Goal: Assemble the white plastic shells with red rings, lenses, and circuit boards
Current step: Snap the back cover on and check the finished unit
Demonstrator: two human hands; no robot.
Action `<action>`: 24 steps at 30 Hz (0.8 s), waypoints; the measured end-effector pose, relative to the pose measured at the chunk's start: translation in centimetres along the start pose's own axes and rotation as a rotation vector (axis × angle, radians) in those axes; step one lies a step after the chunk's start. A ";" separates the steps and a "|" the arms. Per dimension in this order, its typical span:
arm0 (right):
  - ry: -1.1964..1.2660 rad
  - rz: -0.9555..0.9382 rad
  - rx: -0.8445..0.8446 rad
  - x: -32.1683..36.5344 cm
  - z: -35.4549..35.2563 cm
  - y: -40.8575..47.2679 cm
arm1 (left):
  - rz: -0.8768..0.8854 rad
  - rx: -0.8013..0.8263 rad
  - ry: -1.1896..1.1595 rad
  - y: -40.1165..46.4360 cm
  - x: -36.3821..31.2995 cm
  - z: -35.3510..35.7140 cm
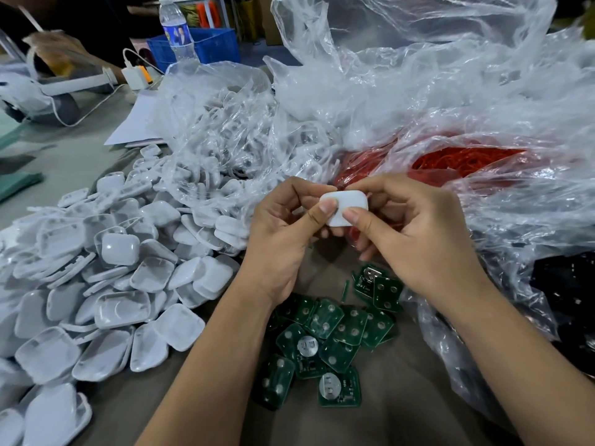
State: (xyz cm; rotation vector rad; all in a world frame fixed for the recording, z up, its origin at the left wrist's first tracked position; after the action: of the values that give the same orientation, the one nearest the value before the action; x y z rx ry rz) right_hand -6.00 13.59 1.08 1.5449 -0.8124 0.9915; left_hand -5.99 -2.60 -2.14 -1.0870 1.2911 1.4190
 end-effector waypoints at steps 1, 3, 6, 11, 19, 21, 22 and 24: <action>-0.013 0.005 -0.005 -0.1 0.0 0.0 | -0.013 -0.006 0.037 0.0 0.1 0.1; -0.003 0.040 -0.016 -0.4 -0.2 0.1 | -0.033 -0.008 0.095 0.0 0.3 0.2; 0.073 0.113 -0.037 -1.2 -0.7 0.3 | -0.080 0.052 0.113 -0.1 0.5 0.5; 0.125 0.208 -0.050 -2.3 -0.9 0.4 | -0.135 0.079 0.203 -0.3 0.9 0.5; 0.171 0.278 -0.037 -3.2 -0.8 0.2 | -0.228 0.096 0.124 -0.5 1.3 0.5; 0.183 0.280 -0.031 -3.3 -0.7 0.3 | -0.232 0.097 0.121 -0.6 1.3 0.6; 0.183 0.276 -0.029 -3.2 -0.7 0.3 | -0.224 0.094 0.126 -0.6 1.3 0.6; 0.163 0.256 -0.023 -3.0 -0.7 0.2 | -0.196 0.082 0.142 -0.6 1.1 0.6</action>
State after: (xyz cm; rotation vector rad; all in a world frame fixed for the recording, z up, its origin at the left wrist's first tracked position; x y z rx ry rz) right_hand -7.53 14.19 -1.48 1.3417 -0.9169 1.2726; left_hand -5.65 -1.86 -3.29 -1.2409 1.2923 1.1514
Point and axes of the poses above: each hand's wrist, its own y-axis towards the middle knuckle, its own z-axis out of the palm, x = y × z, the point moved 7 cm from there along y, towards the middle knuckle, and after that the axes turned 15 degrees about y, right-handed, at the moved point
